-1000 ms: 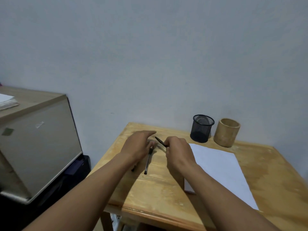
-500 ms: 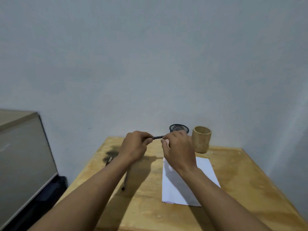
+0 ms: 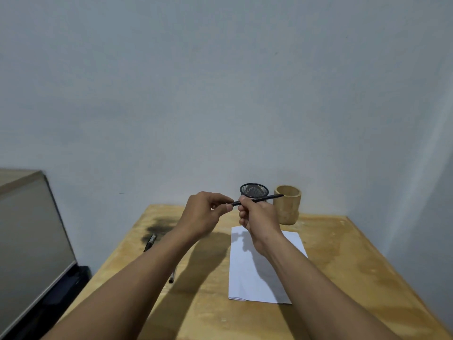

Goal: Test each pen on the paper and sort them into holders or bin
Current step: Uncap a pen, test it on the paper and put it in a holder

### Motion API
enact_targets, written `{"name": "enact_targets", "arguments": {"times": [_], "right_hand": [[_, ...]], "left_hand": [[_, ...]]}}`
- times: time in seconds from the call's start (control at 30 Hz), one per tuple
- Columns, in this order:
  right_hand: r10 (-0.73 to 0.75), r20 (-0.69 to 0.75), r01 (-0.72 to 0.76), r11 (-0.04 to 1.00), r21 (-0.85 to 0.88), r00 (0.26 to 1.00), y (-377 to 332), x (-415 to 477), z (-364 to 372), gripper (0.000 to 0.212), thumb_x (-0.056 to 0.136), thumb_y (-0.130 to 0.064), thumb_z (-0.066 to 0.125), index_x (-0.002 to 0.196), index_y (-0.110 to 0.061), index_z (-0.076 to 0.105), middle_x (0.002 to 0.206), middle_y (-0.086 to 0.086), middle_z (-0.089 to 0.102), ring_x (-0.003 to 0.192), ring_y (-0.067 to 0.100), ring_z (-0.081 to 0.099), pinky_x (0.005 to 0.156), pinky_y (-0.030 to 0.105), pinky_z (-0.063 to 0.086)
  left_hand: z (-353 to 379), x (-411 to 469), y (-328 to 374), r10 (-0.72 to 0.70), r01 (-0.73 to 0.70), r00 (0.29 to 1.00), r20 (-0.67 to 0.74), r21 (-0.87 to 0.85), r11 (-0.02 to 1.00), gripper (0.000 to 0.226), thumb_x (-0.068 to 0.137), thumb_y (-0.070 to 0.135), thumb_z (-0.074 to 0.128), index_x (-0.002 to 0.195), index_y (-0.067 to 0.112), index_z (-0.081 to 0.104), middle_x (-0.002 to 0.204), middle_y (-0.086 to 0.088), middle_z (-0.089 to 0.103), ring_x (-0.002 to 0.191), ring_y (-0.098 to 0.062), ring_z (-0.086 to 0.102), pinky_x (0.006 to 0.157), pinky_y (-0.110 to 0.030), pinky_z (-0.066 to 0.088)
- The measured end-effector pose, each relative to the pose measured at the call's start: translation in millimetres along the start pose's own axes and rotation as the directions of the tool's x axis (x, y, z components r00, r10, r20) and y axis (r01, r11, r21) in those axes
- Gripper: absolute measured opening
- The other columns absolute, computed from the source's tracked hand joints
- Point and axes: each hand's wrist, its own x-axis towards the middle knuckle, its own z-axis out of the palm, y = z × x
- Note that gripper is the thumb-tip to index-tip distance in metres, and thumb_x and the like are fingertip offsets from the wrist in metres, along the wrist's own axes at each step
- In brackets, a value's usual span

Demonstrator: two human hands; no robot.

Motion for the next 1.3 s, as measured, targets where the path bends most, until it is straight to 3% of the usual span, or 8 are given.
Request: {"name": "enact_targets", "arguments": {"times": [0.07, 0.17, 0.3, 0.4, 0.53, 0.63, 0.93, 1.3], "right_hand": [[-0.01, 0.015, 0.01, 1.0, -0.016, 1.0, 0, 3, -2, 0.019, 0.096, -0.012, 0.064, 0.079, -0.004, 0.067, 0.065, 0.003, 0.06, 0.056, 0.011, 0.052, 0.055, 0.024, 0.046], [-0.04, 0.024, 0.04, 0.999, -0.032, 0.999, 2, 7, -7, 0.017, 0.098, -0.012, 0.061, 0.086, -0.002, 0.069, 0.065, 0.004, 0.06, 0.058, 0.013, 0.052, 0.055, 0.023, 0.047], [-0.064, 0.019, 0.065, 0.996, -0.056, 0.998, 9, 15, -13, 0.017, 0.098, -0.012, 0.06, 0.089, -0.002, 0.07, 0.066, 0.003, 0.061, 0.06, 0.015, 0.053, 0.054, 0.023, 0.046], [-0.057, -0.034, 0.056, 0.998, -0.01, 0.998, 12, 23, -18, 0.016, 0.098, -0.012, 0.061, 0.087, -0.005, 0.071, 0.065, 0.001, 0.06, 0.057, 0.012, 0.052, 0.052, 0.023, 0.045], [-0.057, -0.062, 0.053, 0.997, -0.055, 0.996, 23, 32, -36, 0.014, 0.094, -0.012, 0.067, 0.083, -0.007, 0.072, 0.066, 0.0, 0.065, 0.058, 0.009, 0.059, 0.053, 0.022, 0.05], [-0.065, -0.055, 0.054, 0.983, -0.177, 0.996, 42, 36, -43, 0.012, 0.09, -0.01, 0.072, 0.078, -0.007, 0.071, 0.062, 0.003, 0.063, 0.058, 0.016, 0.056, 0.054, 0.027, 0.048], [0.009, -0.069, -0.024, 0.976, -0.219, 0.998, 72, 48, -59, 0.009, 0.093, -0.006, 0.066, 0.086, -0.005, 0.071, 0.066, 0.009, 0.063, 0.062, 0.02, 0.058, 0.054, 0.031, 0.048], [0.002, -0.132, -0.037, 0.964, -0.262, 0.991, 72, 47, -74, 0.014, 0.093, -0.015, 0.065, 0.086, -0.008, 0.074, 0.065, 0.003, 0.066, 0.062, 0.017, 0.057, 0.053, 0.029, 0.045]], "left_hand": [[3, 2, -1, 0.007, -0.007, 1.0, 0.007, 0.004, 1.0, 0.01, 0.089, 0.026, 0.071, 0.096, 0.028, 0.079, 0.086, -0.004, 0.077, 0.086, -0.024, 0.065, 0.079, -0.038, 0.05], [8, 5, -3, 0.007, -0.007, 1.0, 0.021, 0.016, 1.0, 0.012, 0.091, 0.026, 0.07, 0.097, 0.026, 0.08, 0.09, -0.014, 0.075, 0.085, -0.03, 0.064, 0.081, -0.042, 0.05], [13, 11, -9, 0.001, -0.004, 0.998, 0.057, 0.063, 0.998, 0.015, 0.094, 0.027, 0.065, 0.094, 0.023, 0.079, 0.086, -0.019, 0.072, 0.068, -0.016, 0.052, 0.067, -0.037, 0.047], [13, 15, -17, -0.047, 0.043, 0.998, 0.041, 0.074, 0.996, 0.017, 0.095, 0.025, 0.063, 0.09, 0.018, 0.078, 0.081, -0.015, 0.073, 0.063, -0.02, 0.051, 0.058, -0.029, 0.04], [11, 19, -38, -0.109, 0.106, 0.994, 0.027, 0.101, 0.989, 0.018, 0.095, 0.014, 0.063, 0.102, 0.02, 0.079, 0.082, 0.002, 0.073, 0.076, -0.011, 0.059, 0.064, -0.019, 0.041], [22, 25, -50, -0.142, 0.131, 0.988, 0.055, 0.166, 0.977, 0.026, 0.093, 0.006, 0.06, 0.106, 0.02, 0.078, 0.095, 0.002, 0.075, 0.089, -0.013, 0.062, 0.074, -0.021, 0.041], [68, 38, -68, -0.174, 0.149, 0.984, 0.044, 0.345, 0.927, 0.011, 0.085, 0.022, 0.066, 0.088, 0.029, 0.074, 0.087, 0.004, 0.075, 0.087, -0.02, 0.067, 0.075, -0.034, 0.055], [88, 39, -70, -0.151, 0.12, 0.987, 0.047, 0.402, 0.908, 0.016, 0.09, 0.032, 0.067, 0.103, 0.031, 0.076, 0.102, 0.002, 0.076, 0.101, -0.024, 0.065, 0.079, -0.033, 0.05]]}}
